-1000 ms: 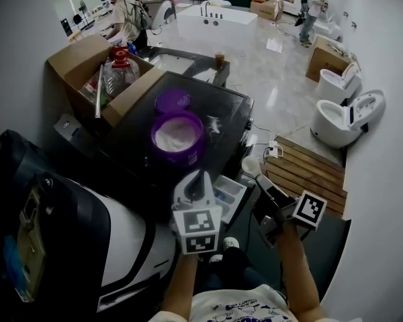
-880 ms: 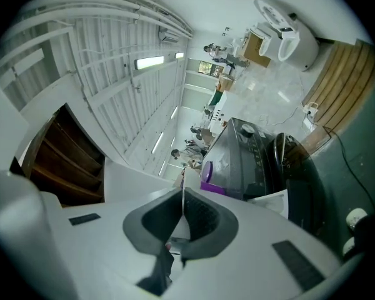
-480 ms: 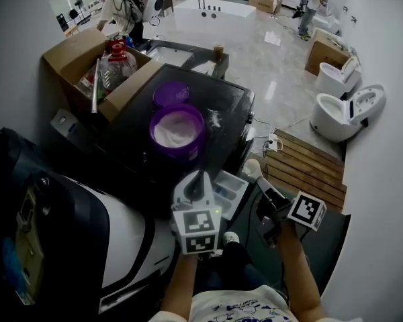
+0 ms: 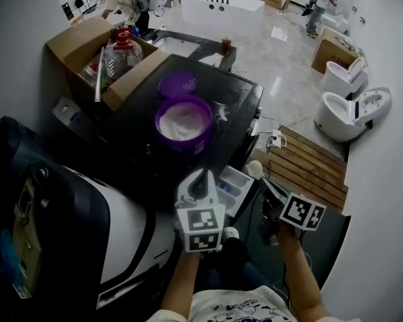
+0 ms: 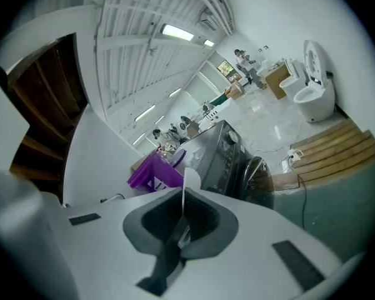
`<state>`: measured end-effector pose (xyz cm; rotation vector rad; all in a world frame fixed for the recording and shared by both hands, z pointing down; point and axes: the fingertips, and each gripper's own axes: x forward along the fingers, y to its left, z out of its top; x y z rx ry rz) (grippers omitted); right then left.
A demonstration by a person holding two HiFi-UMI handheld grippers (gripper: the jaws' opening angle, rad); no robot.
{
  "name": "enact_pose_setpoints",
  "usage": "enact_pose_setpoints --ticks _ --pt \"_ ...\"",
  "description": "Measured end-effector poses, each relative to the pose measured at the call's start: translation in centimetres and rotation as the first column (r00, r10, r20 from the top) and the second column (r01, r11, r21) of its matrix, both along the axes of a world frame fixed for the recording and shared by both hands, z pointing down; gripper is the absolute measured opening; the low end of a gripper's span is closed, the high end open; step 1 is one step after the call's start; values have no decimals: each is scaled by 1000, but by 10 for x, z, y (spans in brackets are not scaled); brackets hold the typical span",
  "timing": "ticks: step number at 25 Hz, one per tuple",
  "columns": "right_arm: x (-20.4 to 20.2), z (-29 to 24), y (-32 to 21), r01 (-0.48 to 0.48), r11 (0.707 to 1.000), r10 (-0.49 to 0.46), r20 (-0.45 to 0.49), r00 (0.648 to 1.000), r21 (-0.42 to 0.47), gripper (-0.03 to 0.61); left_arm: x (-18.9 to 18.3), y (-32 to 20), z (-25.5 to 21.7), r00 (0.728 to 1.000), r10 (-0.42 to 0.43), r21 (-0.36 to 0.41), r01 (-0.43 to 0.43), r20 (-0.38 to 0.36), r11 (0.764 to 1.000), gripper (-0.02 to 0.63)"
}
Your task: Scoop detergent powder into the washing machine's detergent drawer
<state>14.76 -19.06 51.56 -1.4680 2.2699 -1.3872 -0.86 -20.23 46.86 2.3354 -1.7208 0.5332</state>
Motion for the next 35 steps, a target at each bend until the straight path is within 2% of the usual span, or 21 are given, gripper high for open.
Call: enact_pose_setpoints --ticks 3,7,15,24,28,32,35 --pt "-1 9 -1 32 999 -32 -108 994 4 20 0 1 5 1000 -5 -10 5 2 1000 2" --pt "-4 21 -2 90 996 -82 -266 961 19 20 -1 2 11 1000 -12 -23 12 -1 1000 2" --pt "-11 43 -4 209 978 -171 -519 838 14 20 -5 2 17 1000 -29 -36 29 -1 999 2" --pt "-24 60 -6 343 939 -246 -728 640 -17 20 -14 5 23 999 -53 -49 53 -1 997 2" --pt "-28 68 -6 390 919 -274 -794 543 -51 20 -17 6 26 998 -58 -56 58 -2 997 2" --pt "-30 73 -9 441 895 -278 -859 430 -69 20 -19 6 27 998 -60 -59 60 -3 996 2" --pt "-34 75 -7 467 879 -293 -880 375 -93 20 -20 6 26 998 -62 -58 62 -4 996 2"
